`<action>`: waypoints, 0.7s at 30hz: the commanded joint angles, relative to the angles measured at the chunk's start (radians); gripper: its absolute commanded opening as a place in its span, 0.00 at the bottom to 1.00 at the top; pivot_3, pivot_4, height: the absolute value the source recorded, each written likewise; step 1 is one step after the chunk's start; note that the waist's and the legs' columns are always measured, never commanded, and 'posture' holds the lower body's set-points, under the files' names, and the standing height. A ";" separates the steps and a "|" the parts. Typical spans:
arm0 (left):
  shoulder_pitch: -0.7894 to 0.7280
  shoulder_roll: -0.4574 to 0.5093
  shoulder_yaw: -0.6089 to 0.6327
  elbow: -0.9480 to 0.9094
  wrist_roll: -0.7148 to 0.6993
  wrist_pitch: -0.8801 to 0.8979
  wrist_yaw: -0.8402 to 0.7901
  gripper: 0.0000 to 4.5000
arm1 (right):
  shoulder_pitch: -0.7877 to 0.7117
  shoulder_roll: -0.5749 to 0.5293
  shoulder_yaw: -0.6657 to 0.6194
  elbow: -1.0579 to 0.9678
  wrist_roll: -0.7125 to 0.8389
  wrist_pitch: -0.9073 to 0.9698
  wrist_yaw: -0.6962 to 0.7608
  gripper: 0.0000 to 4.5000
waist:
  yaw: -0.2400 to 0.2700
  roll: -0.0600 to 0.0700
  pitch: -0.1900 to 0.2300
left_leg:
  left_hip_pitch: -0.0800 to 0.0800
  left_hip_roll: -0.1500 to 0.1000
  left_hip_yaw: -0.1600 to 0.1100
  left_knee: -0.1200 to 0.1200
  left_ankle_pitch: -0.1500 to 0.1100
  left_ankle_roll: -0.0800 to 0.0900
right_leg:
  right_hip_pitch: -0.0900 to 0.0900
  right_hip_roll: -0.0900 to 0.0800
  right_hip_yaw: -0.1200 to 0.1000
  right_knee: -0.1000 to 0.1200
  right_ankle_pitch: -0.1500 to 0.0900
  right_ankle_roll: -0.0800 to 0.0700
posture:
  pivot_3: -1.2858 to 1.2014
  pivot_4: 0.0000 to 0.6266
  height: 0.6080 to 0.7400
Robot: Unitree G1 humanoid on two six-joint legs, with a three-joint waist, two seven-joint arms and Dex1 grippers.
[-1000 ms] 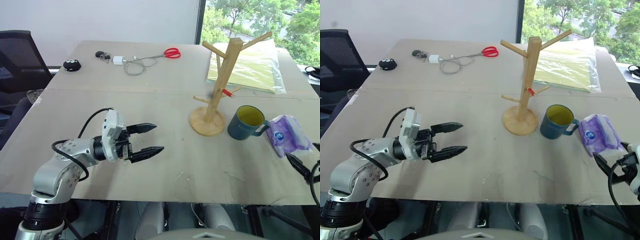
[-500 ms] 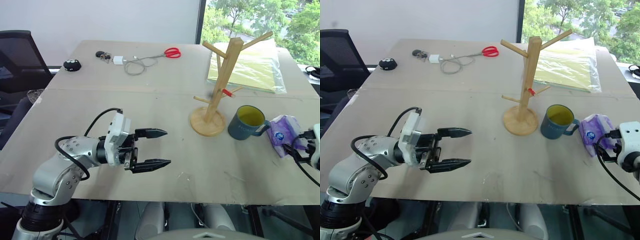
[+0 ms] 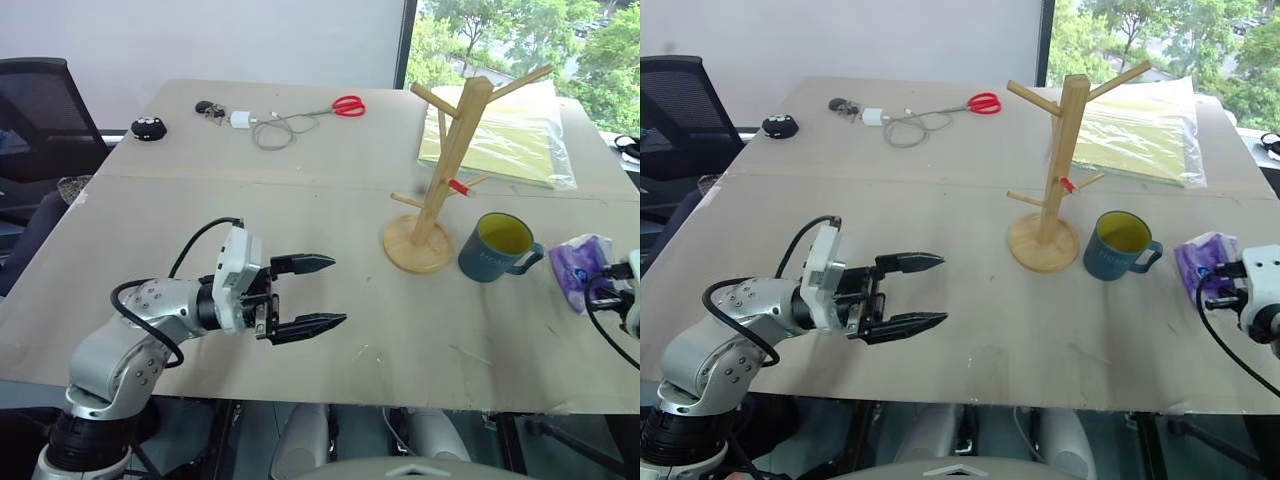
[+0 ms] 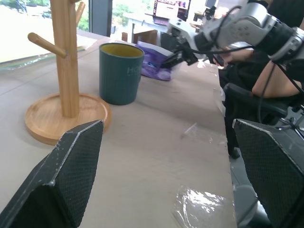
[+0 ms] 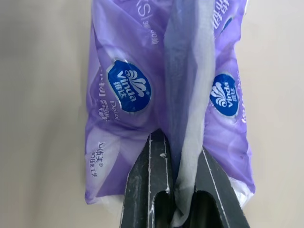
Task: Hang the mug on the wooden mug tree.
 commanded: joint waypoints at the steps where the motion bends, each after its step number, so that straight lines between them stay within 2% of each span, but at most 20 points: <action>1: -0.032 -0.022 0.007 -0.008 -0.032 -0.012 0.014 1.00 | -0.022 -0.002 -0.106 -0.053 -0.017 -0.011 -0.041 0.01 | -0.002 0.000 0.000 | 0.000 0.000 0.000 0.000 0.000 0.000 | 0.000 0.000 0.000 0.000 0.000 0.000 | 0.52 0.24 1.00; 6: -0.080 -0.048 -0.026 0.016 -0.017 -0.010 0.018 1.00 | -0.214 -0.041 -0.015 0.216 -0.093 -0.115 -0.100 0.01 | -0.022 0.000 0.000 | 0.003 0.000 0.003 0.001 0.000 0.000 | 0.000 0.001 0.002 0.000 0.000 -0.001 | 0.52 0.24 1.00; 10: -0.094 -0.057 -0.035 0.025 -0.015 -0.011 0.023 1.00 | -0.345 -0.092 0.102 0.444 -0.117 -0.191 -0.017 0.01 | -0.028 0.000 0.000 | 0.003 0.000 0.005 0.000 0.000 0.001 | 0.000 0.002 0.005 0.001 0.000 -0.001 | 0.52 0.24 1.00; 11: -0.095 -0.058 -0.037 0.025 -0.015 -0.012 0.024 1.00 | -0.371 -0.106 0.129 0.487 -0.127 -0.216 0.004 0.14 | -0.028 0.001 0.000 | 0.003 0.000 0.005 0.000 0.000 0.001 | 0.000 0.002 0.005 0.000 0.000 -0.001 | 0.52 0.24 1.00; 12: -0.094 -0.060 -0.039 0.025 -0.014 -0.013 0.024 1.00 | -0.386 -0.117 0.147 0.509 -0.134 -0.233 0.019 0.21 | -0.028 0.001 0.000 | 0.003 0.000 0.005 0.000 0.000 0.001 | -0.001 0.002 0.005 0.000 0.000 -0.001 | 0.52 0.24 1.00; 14: -0.091 -0.064 -0.041 0.023 -0.012 -0.015 0.024 1.00 | -0.385 -0.145 0.162 0.488 -0.134 -0.219 0.049 0.43 | -0.025 0.002 0.001 | 0.001 0.000 0.005 -0.001 0.001 0.000 | -0.002 0.003 0.006 0.000 0.002 0.002 | 0.52 0.24 1.00; 16: -0.088 -0.067 -0.039 0.022 -0.014 -0.015 0.027 1.00 | -0.316 -0.187 0.144 0.370 -0.127 -0.194 0.092 0.62 | -0.019 0.004 0.002 | 0.000 0.000 0.004 -0.001 0.002 -0.002 | -0.003 0.002 0.005 0.000 0.002 0.002 | 0.52 0.24 1.00; 18: -0.089 -0.068 -0.038 0.028 -0.008 -0.017 0.028 1.00 | -0.230 -0.205 0.070 0.189 -0.072 -0.112 0.145 0.83 | -0.010 0.004 0.002 | -0.001 0.000 0.004 -0.002 0.002 -0.002 | -0.003 0.001 0.005 -0.001 0.001 0.004 | 0.52 0.24 1.00; 21: -0.097 -0.067 -0.039 0.047 -0.001 -0.016 0.026 1.00 | -0.128 -0.179 -0.075 -0.095 0.031 0.049 0.194 0.83 | -0.003 0.004 0.002 | -0.001 0.000 0.004 -0.003 0.001 -0.002 | -0.003 0.001 0.004 -0.001 0.000 0.005 | 0.52 0.24 1.00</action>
